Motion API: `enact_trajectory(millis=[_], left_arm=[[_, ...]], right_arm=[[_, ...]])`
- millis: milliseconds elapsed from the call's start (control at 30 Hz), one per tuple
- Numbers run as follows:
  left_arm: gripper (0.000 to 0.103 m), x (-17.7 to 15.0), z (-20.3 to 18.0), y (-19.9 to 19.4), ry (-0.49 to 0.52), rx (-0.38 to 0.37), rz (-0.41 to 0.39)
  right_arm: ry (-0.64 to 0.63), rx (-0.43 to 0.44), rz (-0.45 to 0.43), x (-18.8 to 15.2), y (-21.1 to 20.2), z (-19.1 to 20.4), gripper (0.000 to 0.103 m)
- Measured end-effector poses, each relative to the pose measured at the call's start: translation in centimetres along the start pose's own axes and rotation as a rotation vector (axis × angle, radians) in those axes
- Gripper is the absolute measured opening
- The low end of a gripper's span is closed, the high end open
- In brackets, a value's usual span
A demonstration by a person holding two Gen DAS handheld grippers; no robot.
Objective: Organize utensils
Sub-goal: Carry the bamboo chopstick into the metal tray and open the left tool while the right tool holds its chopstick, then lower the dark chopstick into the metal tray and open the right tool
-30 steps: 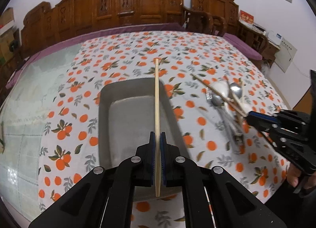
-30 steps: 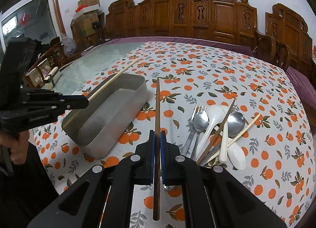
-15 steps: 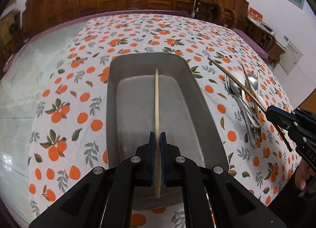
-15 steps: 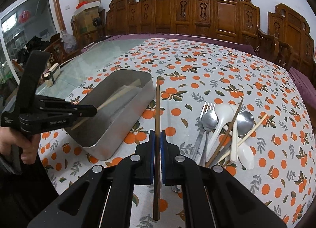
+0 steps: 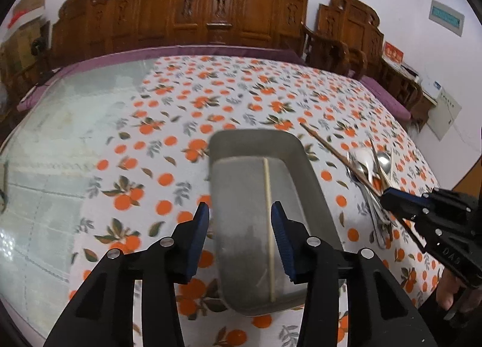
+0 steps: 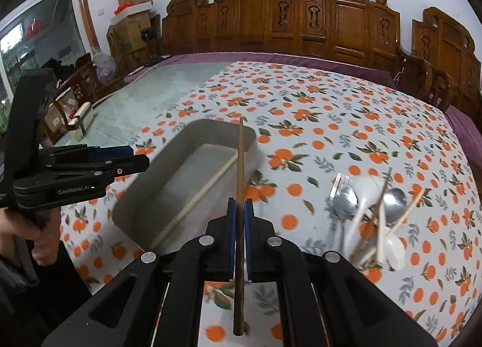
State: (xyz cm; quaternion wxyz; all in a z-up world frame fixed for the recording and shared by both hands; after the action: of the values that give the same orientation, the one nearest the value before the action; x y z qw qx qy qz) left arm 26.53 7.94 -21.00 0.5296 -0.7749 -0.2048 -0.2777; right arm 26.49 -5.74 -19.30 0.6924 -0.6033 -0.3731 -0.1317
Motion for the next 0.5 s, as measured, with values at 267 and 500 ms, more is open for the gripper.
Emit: enact_trajectory(millis=[267, 500], left_arm=[[0.064, 1.5, 2.0, -2.8, -0.013, 0.049, -0.078], [0.084, 2.2, 3.6, -4.1, -0.041, 0.091, -0.120]], right_arm=[[0.007, 0.028, 0.031, 1.3, 2.0, 3.0, 0.006], [0.038, 0.039, 0.087, 1.5, 4.8, 4.6, 0.006]])
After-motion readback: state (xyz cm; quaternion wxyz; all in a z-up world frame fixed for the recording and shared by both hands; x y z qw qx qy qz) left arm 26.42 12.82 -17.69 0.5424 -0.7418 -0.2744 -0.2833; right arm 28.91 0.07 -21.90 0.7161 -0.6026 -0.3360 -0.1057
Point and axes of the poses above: each gripper's, at about its wrist camera, not at the fingertips, and y roughly the way its jaws point, z to its left, x to its top, the point moved 7 cm from there along y, roughly the way its jaws point, and after that the axes turned 13 degrees about -x, right-handed, at the moved point
